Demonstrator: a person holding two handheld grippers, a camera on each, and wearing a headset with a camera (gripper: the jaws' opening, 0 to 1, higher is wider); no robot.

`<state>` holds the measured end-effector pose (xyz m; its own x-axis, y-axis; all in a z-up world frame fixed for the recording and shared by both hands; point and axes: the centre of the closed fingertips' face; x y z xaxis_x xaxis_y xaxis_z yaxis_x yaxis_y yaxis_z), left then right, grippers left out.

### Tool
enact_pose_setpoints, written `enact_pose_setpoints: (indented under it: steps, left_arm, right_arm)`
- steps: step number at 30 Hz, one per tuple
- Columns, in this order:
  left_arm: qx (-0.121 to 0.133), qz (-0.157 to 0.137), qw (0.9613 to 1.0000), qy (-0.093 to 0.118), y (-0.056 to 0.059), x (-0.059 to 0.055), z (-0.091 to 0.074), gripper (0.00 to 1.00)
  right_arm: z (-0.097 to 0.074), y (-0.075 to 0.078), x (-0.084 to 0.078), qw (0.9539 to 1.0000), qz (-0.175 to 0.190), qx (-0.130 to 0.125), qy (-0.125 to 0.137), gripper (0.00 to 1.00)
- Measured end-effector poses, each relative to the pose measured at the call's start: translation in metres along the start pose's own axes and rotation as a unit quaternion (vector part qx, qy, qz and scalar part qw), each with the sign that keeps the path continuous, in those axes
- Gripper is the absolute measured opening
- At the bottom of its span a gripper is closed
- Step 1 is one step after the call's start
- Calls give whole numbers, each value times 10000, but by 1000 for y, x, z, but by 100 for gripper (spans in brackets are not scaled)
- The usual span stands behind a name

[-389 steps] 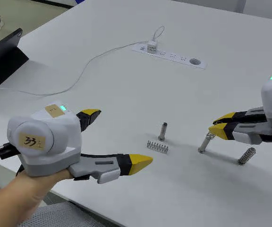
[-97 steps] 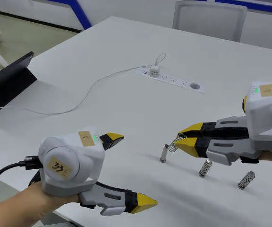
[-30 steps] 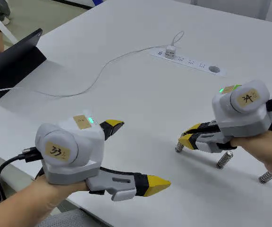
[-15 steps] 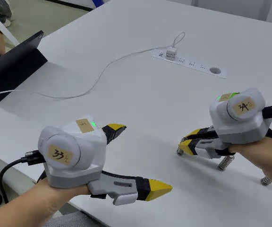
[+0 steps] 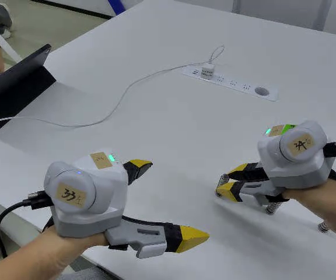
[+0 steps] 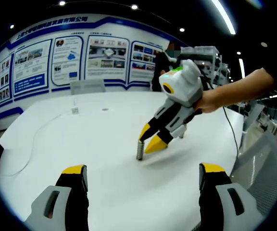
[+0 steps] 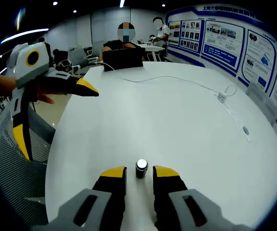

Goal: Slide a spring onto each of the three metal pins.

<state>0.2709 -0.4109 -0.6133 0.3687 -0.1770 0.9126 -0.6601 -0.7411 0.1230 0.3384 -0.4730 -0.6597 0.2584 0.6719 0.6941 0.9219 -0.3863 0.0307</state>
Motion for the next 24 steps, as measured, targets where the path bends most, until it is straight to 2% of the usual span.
enact_pose_setpoints:
  steps: [5, 8, 9, 11, 16, 20, 24]
  left_arm:
    - [77, -54, 10000, 15, -4, 0, -1, 98]
    - [91, -15, 10000, 0, -4, 0, -1, 98]
    - [94, 22, 9999, -26, -4, 0, 0, 98]
    - [110, 116, 9998, -84, -2, -1, 1, 98]
    - [61, 252, 9996, -117, 3, 1, 0, 98]
    - [92, 119, 9998, 88, 2, 11, 0, 98]
    - [126, 38, 9995, 288, 1, 20, 3, 99]
  right_arm:
    - [-13, 3, -1, 9997, 42, -188, 130, 25]
    - [-26, 5, 0, 9987, 125, -349, 347, 27]
    - [-32, 7, -1, 9979, 118, -477, 422, 28]
    - [-44, 13, -4, 9949, 32, -824, 584, 31]
    - [-72, 8, -26, 9900, 87, -1155, 802, 38]
    - [-95, 10, -40, 9845, 327, -1426, 969, 43]
    - [-119, 15, -55, 9746, 712, -1786, 1151, 49]
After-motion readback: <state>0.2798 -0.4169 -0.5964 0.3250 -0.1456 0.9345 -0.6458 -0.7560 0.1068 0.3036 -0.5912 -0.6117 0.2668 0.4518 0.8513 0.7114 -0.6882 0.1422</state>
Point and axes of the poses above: the centre of the closed fingertips' face, and the gripper's own axes: z roughly forward along the fingers, y roughly to its right, x roughly out of its top, and after that the axes turned 1 degree about -y, right-handed
